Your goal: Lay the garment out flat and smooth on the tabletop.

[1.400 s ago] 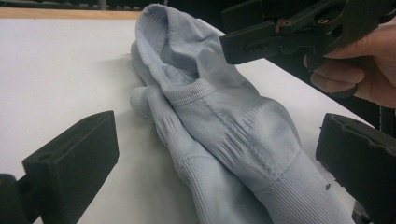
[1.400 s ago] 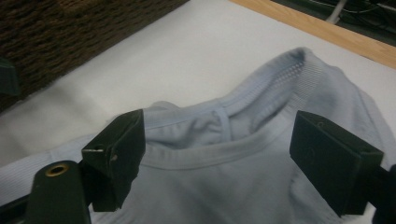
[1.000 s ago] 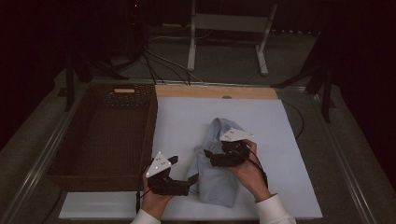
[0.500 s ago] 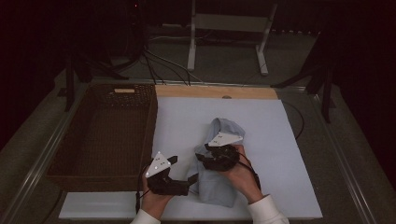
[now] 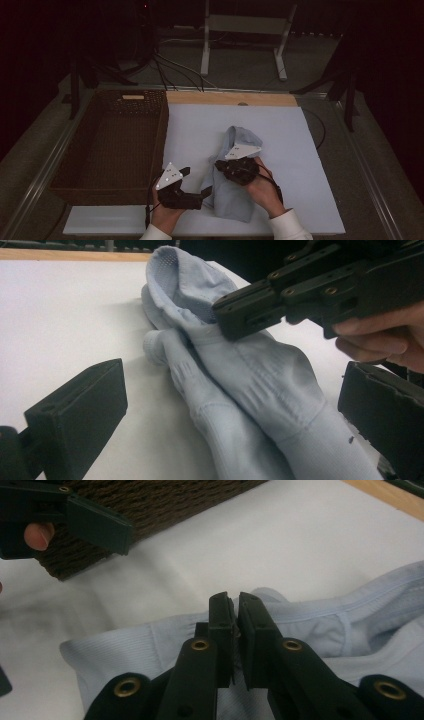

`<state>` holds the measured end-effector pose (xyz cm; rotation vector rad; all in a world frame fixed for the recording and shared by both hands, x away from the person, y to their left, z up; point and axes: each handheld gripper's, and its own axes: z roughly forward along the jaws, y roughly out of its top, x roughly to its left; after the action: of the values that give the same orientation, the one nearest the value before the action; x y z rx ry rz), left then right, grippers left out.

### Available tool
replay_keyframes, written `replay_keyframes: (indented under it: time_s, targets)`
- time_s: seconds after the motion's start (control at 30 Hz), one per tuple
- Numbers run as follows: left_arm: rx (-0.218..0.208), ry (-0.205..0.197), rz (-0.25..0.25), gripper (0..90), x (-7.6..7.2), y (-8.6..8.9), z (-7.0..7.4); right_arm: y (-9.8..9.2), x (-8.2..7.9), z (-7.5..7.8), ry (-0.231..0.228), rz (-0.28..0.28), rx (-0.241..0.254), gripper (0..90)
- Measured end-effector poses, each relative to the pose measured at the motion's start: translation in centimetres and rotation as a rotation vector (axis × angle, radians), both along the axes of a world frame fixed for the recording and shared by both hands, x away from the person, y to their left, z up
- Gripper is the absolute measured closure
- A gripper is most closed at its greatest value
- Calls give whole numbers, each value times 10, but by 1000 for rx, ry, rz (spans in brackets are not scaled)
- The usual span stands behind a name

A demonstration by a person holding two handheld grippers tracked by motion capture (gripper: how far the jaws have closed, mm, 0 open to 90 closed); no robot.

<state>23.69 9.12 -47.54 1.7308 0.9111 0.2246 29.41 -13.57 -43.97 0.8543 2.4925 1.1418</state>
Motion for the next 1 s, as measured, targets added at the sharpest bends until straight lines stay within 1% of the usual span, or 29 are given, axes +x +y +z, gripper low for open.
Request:
replay_keyframes:
  time_s: [0.27,0.47,0.7,1.0]
  targets:
    - [0,1,1,6,0,0,0,-21,-2,10,-20,-37,27,848]
    - [-1,2,0,6,0,-1,-1,-33,-3,13,-27,-60,38,848]
    - [-3,2,4,6,0,0,0,-38,-3,15,-34,-71,40,849]
    - [-4,1,2,6,0,0,0,-49,-4,17,-40,-93,46,849]
